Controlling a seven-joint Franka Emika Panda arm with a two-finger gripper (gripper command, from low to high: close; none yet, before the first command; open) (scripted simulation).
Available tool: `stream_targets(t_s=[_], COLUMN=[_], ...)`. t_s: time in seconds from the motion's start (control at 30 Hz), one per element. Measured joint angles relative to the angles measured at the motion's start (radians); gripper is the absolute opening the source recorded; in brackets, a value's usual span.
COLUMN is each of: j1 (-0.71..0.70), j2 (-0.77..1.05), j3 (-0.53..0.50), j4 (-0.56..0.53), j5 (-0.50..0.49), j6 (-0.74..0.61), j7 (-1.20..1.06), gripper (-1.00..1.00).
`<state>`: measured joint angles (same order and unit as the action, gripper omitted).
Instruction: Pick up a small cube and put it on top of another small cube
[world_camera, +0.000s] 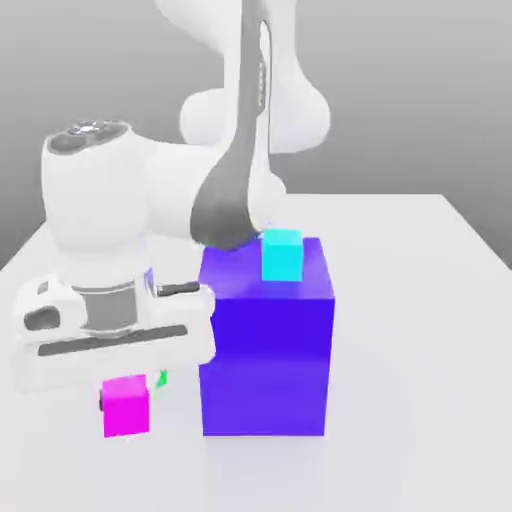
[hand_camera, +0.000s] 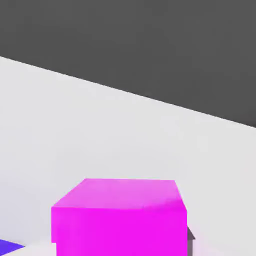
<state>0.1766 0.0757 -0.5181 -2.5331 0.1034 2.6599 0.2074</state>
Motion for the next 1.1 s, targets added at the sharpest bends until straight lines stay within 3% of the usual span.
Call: stream_targets(t_s=[0.37, 0.63, 0.87, 1.0, 1.03, 1.1], j1=[-0.176, -0.348, -0.286, -0.225, -0.224, -0.21], j2=[-0.234, -0.386, -0.248, -0.113, -0.084, -0.084], j3=[-0.007, 0.042, -0.002, -0.006, 0.004, 0.004], j4=[-0.217, -0.396, -0.431, -0.431, -0.431, -0.431], j5=[-0.292, -0.428, -0.324, -0.153, -0.098, -0.098], j6=[0.003, 0.008, 0.145, 0.271, 0.297, 0.297], j7=[0.484, 0.782, 0.738, 0.622, 0.584, 0.584], gripper=[-1.0, -1.0, -1.0, -1.0, 1.0, 1.0])
